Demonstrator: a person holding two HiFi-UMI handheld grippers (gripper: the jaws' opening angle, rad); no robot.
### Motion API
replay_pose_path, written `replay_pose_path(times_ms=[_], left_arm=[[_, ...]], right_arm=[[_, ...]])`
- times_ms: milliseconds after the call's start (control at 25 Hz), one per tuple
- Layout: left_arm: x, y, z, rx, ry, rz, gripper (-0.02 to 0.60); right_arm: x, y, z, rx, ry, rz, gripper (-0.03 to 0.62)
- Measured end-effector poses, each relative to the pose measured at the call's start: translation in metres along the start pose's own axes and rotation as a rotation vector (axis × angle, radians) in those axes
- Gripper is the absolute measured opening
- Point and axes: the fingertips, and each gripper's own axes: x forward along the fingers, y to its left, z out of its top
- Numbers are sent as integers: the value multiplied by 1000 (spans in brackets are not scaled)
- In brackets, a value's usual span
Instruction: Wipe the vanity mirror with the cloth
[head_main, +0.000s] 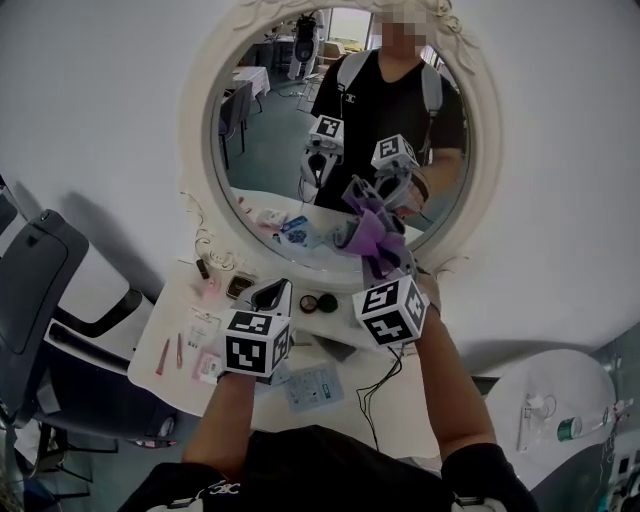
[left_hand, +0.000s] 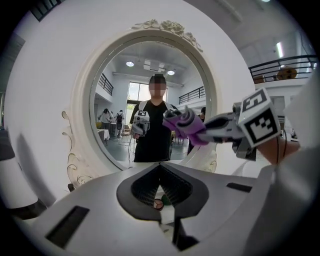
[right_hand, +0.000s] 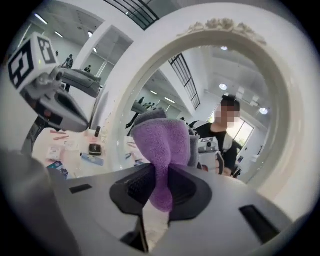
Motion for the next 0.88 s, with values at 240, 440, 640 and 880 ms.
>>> replay_pose_path(times_ms=[240,440,640,880], left_arm=[[6,-7,4,0,-7,-31,-3],[8,-15,10,18,-13,-56,-3],[9,-17,8,21,-5,-60,-3],[9,-13,4,19,7,-46,-2]], right_arm=[[-57,-97,49,25,-110,-243,74],[-62,-143,46,41,-79,-356,75],[-46,-136,29,95,-61,-336,75],[-29,-113,2,137,-11,-275,75]])
